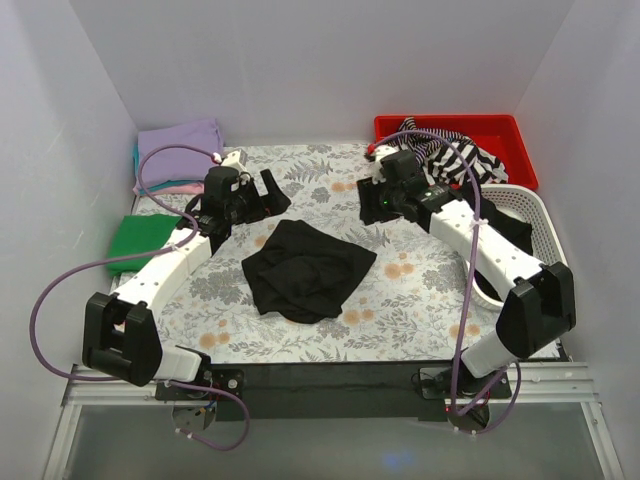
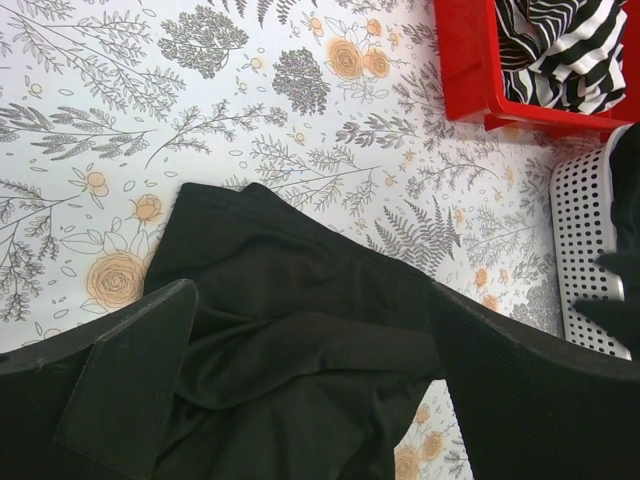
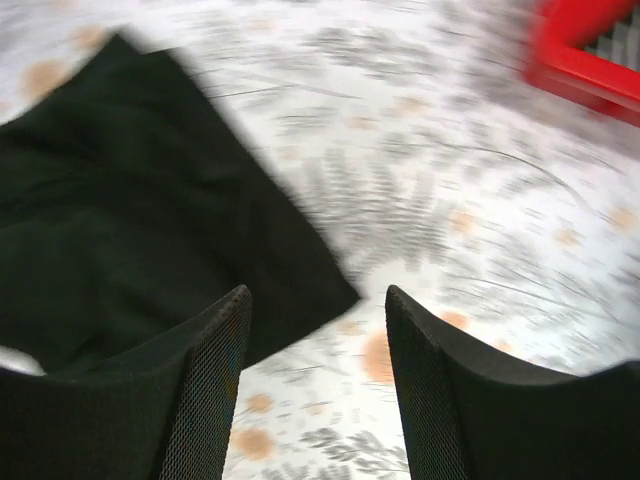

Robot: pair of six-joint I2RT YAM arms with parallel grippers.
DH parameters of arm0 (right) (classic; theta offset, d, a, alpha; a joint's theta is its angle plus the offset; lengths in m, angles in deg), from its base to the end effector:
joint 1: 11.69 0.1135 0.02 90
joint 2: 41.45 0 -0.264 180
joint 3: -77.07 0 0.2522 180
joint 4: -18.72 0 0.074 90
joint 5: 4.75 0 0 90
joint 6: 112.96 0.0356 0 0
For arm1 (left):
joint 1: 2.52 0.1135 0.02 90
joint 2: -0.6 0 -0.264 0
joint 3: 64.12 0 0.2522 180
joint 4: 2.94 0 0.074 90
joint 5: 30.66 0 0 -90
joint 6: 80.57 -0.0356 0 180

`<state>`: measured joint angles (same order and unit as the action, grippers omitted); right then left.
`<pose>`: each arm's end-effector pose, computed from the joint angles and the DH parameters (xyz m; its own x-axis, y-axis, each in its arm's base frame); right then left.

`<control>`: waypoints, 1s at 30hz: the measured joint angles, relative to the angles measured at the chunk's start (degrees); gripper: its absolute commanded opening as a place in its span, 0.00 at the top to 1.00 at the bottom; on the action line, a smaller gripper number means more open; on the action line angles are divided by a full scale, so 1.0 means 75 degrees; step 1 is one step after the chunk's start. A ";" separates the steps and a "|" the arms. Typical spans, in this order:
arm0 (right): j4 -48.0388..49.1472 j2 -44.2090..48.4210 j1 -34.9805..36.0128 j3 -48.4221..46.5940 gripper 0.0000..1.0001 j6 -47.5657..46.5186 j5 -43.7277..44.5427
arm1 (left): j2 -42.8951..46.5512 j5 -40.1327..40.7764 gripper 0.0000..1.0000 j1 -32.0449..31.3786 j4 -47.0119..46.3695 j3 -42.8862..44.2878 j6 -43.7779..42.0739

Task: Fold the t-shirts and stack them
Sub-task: Move the tshirt to the center of the board, then flatten the tshirt out

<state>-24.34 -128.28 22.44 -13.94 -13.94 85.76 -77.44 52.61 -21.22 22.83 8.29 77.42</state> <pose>0.2835 0.1918 0.3267 -0.6002 -0.2174 -0.7697 -0.4670 0.8766 0.1165 0.2919 -0.1032 0.2901 -0.5680 -0.7798 -0.2633 -0.3027 0.4954 -0.8142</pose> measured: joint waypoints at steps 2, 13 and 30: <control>0.0032 -0.0096 -0.0513 0.0184 0.38 0.0102 0.0539 | -0.0026 -0.0140 0.02 0.0000 -0.0003 -0.0009 0.0006; 0.0455 -0.0603 -0.1801 0.0533 0.44 0.0131 0.1110 | -0.0825 -0.1288 0.02 0.0000 -0.0026 -0.0023 0.0017; 0.0761 -0.0729 0.1335 0.1358 0.41 -0.0219 -0.2474 | -0.1163 -0.1035 0.02 0.0000 0.1463 -0.0469 0.0119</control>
<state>-18.63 -133.74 32.45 -3.76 -15.58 67.20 -86.16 44.86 -21.22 33.80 4.77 78.31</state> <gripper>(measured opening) 0.590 0.982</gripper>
